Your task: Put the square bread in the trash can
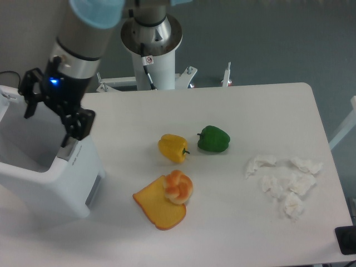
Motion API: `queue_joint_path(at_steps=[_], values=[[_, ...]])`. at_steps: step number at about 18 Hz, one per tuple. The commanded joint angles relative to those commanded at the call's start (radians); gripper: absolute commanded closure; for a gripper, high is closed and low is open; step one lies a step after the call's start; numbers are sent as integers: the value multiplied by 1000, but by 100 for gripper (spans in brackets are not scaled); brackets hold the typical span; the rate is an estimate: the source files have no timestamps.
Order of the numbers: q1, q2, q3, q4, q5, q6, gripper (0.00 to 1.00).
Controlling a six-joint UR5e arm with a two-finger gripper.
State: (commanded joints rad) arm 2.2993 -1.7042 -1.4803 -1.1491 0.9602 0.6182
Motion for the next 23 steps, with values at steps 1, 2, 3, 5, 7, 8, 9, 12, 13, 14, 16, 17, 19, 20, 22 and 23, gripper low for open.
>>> queue_joint_path(at_steps=[1,2,3,5,7,8,9,12,13,14,16,17,19,20,22,23], values=[[5,-2,2,3,29,5,0],[8,-5,-1,3,81,9,0],[18,-9,0,8,128,24,0],[29,-35,0,8,172,93,0],[54,-58,-8,5,204,184,0],[58,-70,-11,5,233,224,0],[62,-83,-11,6,277,265,0],[94,-129,-12,3,385,383,0],[107,-141,-15,3,412,414,0],[120,-150,-18,5,437,437,0],[141,-167,-20,6,463,474,0],[152,-178,-20,6,474,494,0],[167,-205,-20,9,502,555,0],[173,-218,-20,11,528,592,0],[187,-247,-20,11,575,638,0],[199,-259,-17,9,591,640,0]])
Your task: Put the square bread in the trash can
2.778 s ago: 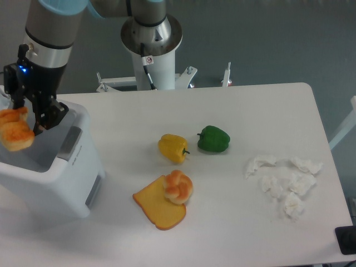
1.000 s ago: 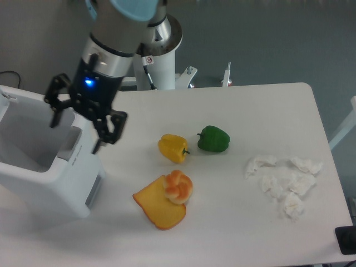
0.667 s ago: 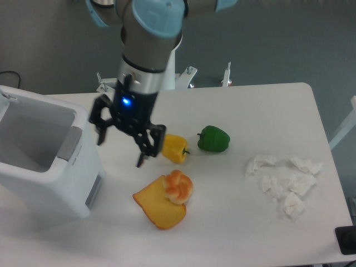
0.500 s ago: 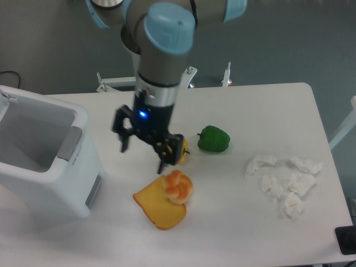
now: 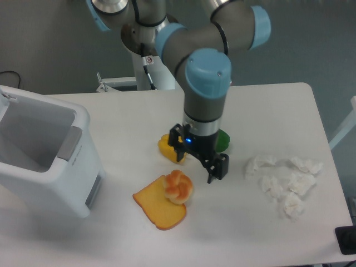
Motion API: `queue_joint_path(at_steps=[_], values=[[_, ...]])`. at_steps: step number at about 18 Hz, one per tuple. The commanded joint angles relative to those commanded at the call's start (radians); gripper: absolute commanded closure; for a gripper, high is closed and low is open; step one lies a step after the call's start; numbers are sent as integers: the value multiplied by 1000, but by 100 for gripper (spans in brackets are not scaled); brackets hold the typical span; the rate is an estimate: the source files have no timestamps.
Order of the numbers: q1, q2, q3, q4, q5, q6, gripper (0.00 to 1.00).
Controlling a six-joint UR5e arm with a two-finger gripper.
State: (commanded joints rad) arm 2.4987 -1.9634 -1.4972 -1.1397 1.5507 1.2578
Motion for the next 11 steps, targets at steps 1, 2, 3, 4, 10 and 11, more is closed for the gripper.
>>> queue_joint_path(at_steps=[1,2,3,4,10,11], values=[[2,-11,2,3,3,2,0],[3,-21,9,2,5,3,0],[3,-29,9,2,8,5,0],[3,-38,9,2,14,5,0],[3,-43,22,-11,31,23,0],[3,-43,22,-11,29,23,0]])
